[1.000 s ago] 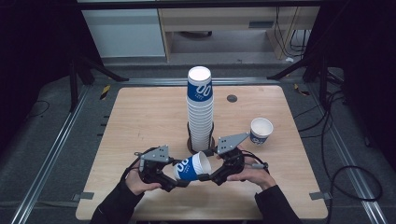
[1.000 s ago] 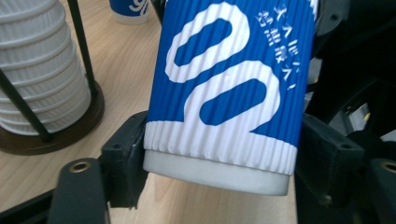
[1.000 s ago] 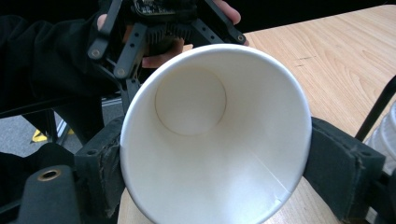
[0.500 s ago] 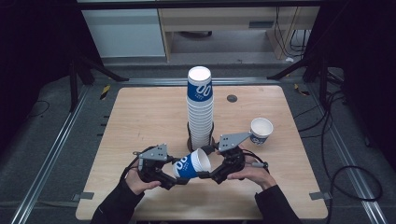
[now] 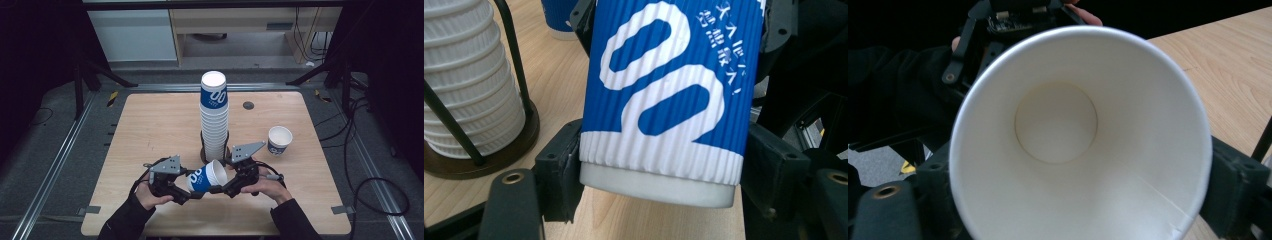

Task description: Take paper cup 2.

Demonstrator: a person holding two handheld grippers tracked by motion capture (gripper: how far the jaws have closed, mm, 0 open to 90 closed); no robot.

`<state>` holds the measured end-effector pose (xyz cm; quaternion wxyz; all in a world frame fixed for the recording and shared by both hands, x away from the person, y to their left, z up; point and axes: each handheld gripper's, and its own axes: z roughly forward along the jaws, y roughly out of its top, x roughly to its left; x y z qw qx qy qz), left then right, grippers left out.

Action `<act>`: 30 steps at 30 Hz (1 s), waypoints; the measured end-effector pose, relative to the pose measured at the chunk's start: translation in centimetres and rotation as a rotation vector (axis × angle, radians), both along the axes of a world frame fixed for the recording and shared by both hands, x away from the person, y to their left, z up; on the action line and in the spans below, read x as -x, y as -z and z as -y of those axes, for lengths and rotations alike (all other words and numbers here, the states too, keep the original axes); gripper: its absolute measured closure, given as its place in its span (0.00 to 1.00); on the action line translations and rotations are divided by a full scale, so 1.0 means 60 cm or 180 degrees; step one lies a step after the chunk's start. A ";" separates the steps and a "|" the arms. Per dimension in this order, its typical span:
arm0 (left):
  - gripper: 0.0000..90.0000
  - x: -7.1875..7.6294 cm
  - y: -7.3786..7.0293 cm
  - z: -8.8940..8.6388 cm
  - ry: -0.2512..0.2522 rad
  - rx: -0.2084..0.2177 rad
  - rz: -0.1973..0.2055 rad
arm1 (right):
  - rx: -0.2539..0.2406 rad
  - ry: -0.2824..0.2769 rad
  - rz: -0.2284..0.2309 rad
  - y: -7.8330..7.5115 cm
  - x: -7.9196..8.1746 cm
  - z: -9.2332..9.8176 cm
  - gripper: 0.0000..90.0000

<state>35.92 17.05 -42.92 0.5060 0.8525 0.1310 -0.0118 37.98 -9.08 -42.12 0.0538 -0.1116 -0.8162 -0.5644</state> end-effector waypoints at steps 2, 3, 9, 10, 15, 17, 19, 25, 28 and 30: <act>0.30 -0.001 0.000 -0.001 -0.0002 0.0011 -0.0003 | 0.0009 0.0011 0.0003 0.000 -0.001 0.001 0.16; 0.30 -0.001 0.000 -0.001 -0.0001 0.0008 -0.0002 | -0.0004 0.0012 -0.0008 0.001 -0.001 0.001 0.17; 0.29 0.000 -0.002 -0.002 -0.0027 0.0045 0.0013 | -0.0003 0.0019 0.0020 -0.002 0.000 0.003 0.18; 0.29 0.000 -0.003 -0.003 -0.0023 0.0043 0.0021 | -0.0020 0.0015 0.0017 -0.003 0.000 0.004 0.18; 0.28 -0.002 -0.007 -0.009 -0.0109 -0.0020 0.0039 | 0.0060 0.0081 0.0099 -0.014 0.001 0.014 0.18; 0.27 -0.004 -0.007 -0.012 -0.0177 -0.0075 0.0057 | 0.0153 0.0133 0.0100 -0.017 0.000 0.019 0.18; 0.26 -0.004 -0.006 -0.013 -0.0229 -0.0136 0.0053 | 0.0251 0.0174 0.0115 -0.016 -0.001 0.019 0.18; 0.25 -0.003 0.002 0.000 -0.0249 -0.0318 0.0022 | 0.0542 0.0191 0.0103 -0.003 0.000 -0.001 0.18; 0.22 0.000 0.010 0.010 -0.0212 -0.0406 0.0003 | 0.0625 0.0140 0.0086 0.003 0.001 -0.014 0.18; 0.21 0.003 0.013 0.017 -0.0187 -0.0487 0.0015 | 0.0667 0.0102 0.0065 0.007 0.002 -0.024 0.18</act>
